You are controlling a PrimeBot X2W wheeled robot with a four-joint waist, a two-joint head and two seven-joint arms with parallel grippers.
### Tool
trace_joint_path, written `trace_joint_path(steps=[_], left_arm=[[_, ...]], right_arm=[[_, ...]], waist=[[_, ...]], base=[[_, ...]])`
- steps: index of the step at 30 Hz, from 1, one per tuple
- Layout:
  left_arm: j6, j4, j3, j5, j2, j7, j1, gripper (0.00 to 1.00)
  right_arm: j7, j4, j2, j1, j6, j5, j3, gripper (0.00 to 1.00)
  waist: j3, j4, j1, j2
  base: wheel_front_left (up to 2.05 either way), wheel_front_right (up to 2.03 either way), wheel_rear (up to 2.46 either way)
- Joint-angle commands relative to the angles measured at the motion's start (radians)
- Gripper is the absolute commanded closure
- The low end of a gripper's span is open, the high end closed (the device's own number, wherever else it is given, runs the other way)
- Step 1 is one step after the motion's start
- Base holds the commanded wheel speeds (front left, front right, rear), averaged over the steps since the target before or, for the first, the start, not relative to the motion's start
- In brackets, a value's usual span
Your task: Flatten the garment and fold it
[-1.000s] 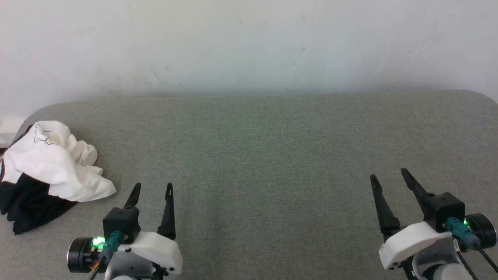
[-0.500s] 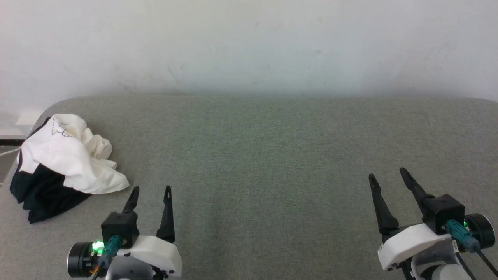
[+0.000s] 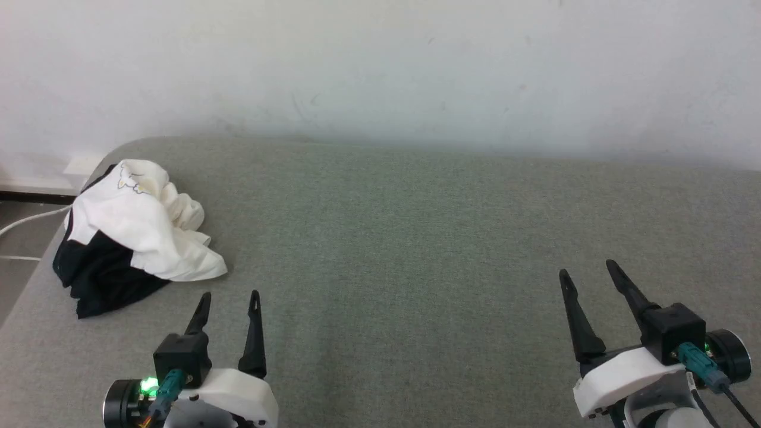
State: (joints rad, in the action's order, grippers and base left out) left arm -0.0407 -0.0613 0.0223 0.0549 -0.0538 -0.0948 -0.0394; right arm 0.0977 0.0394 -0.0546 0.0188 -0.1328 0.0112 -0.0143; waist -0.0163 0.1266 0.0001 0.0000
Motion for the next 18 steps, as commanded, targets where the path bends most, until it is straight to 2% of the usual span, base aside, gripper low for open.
trace_joint_path(steps=[1, 18], left_arm=[[-0.01, -0.005, 0.002, 0.006, -0.003, -0.013, -0.011, 0.0], [-0.027, -0.017, 0.007, 0.019, -0.01, -0.048, -0.032, 0.0]], right_arm=[[0.01, 0.003, 0.002, 0.006, 0.001, 0.009, -0.005, 0.0], [0.046, 0.008, 0.002, 0.02, 0.001, 0.018, -0.024, 0.0]], waist=[[-0.004, 0.017, 0.0, 0.0], [-0.025, 0.139, 0.0, 0.0]], base=[[0.0, 0.0, 0.0], [0.0, 0.0, 0.0]])
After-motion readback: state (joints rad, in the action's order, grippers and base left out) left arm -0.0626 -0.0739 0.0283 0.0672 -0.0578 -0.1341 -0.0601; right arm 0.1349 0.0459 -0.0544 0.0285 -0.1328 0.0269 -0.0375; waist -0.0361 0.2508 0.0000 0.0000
